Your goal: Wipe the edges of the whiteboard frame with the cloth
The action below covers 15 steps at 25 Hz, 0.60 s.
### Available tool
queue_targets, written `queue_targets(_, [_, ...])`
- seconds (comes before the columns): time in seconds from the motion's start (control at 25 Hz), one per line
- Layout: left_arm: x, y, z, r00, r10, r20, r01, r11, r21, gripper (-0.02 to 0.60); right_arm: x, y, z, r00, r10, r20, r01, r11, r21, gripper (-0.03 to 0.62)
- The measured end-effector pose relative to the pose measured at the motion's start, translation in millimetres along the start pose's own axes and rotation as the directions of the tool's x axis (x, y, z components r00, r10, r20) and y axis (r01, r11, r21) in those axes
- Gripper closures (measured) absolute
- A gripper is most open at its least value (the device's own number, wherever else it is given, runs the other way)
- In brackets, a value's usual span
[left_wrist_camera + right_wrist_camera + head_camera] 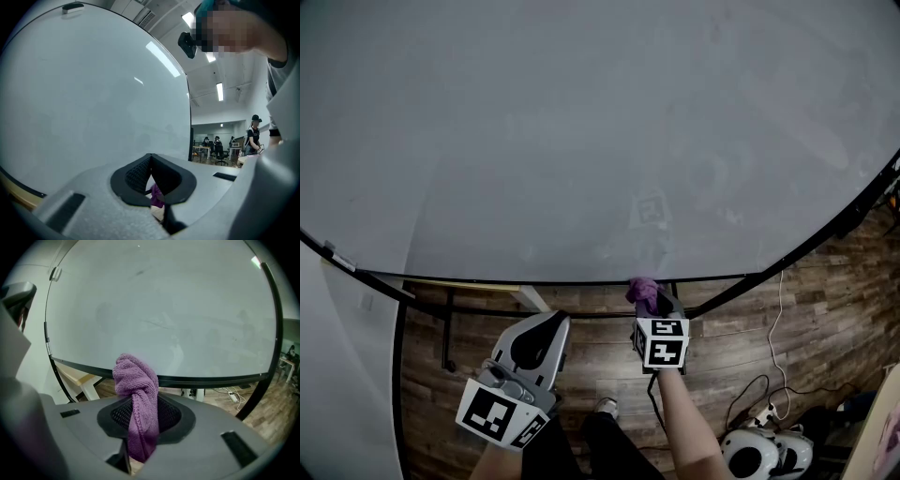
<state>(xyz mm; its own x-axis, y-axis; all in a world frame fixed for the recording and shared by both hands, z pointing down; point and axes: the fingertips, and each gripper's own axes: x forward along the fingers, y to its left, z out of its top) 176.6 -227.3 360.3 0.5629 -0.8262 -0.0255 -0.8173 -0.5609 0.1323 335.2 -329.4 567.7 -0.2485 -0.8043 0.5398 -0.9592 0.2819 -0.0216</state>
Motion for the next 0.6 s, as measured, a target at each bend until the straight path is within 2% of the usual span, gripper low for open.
queue_targets(0.36, [19.8,-16.5,-3.2,1.0,-0.015,-0.004,0.015,1.0,-0.003,0.565,-4.5,-32.8,-4.6,1.0,-0.024,-0.004,0.024,1.0,0.013,0.497])
queue_targets(0.6, [25.0,-18.4,-5.7,1.0,-0.02,-0.005,0.02,1.0,-0.013,0.565,-3.6,-34.4,-5.6,0.999,-0.029,-0.014,0.029,1.0,0.006,0.497])
